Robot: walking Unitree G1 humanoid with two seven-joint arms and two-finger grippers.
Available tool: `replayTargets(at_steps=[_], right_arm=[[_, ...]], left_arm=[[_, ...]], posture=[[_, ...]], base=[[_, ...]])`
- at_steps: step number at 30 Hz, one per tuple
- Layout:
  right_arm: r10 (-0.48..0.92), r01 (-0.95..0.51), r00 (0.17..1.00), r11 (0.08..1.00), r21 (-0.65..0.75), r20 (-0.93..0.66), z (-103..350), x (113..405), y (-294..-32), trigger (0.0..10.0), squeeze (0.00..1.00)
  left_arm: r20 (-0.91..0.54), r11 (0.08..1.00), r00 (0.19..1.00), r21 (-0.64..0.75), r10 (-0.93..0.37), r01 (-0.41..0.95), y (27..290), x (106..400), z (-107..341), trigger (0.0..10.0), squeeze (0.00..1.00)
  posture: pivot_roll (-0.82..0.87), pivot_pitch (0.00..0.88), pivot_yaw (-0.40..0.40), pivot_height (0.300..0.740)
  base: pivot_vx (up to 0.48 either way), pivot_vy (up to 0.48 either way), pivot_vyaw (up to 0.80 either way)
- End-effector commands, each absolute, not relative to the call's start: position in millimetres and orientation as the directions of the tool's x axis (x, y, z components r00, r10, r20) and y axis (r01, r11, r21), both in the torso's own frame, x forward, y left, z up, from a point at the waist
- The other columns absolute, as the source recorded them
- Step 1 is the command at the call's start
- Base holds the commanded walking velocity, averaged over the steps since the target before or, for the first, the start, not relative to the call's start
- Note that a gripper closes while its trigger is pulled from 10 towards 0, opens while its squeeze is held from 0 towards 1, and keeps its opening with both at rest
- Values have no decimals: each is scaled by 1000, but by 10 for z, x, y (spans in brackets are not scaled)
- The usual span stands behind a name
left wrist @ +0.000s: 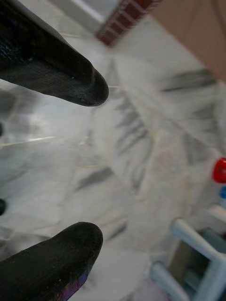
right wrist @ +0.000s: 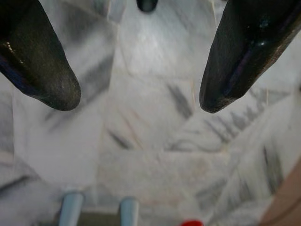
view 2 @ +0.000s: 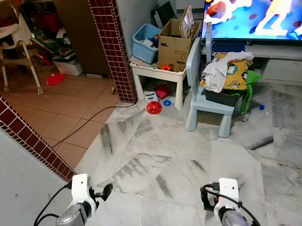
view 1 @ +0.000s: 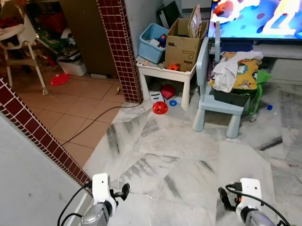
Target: Hang keys on a hook
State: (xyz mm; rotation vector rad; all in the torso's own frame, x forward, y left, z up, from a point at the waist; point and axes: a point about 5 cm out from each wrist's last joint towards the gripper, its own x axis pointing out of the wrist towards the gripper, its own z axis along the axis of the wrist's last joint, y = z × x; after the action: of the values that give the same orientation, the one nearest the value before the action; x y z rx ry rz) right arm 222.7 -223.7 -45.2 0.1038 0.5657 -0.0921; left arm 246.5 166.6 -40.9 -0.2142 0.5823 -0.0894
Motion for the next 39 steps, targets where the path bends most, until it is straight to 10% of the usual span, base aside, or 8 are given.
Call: replayTargets(at_steps=[1, 18, 39], right_arm=[[-51, 108, 868, 990, 88, -494, -384, 2310, -2214, 10000, 0], [-3, 9, 998, 995, 100, -60, 284, 2794, -2043, 10000, 0], [41, -41, 999, 999, -6, 23, 528, 2933, -1907, 10000, 0]], left_arm=[[-494, 976, 859, -215, -134, 29, 1701, 2546, -332, 10000, 0], [-83, 974, 989, -204, -121, 102, 1722, 2953, 310, 10000, 0], [-12, 955, 979, -224, -203, 196, 1529, 3134, 545, 10000, 0]], posture=[[-84, 0, 69, 740], [-81, 0, 64, 740], [-82, 0, 64, 740]], base=[[0, 0, 0], [0, 0, 0], [0, 0, 401]])
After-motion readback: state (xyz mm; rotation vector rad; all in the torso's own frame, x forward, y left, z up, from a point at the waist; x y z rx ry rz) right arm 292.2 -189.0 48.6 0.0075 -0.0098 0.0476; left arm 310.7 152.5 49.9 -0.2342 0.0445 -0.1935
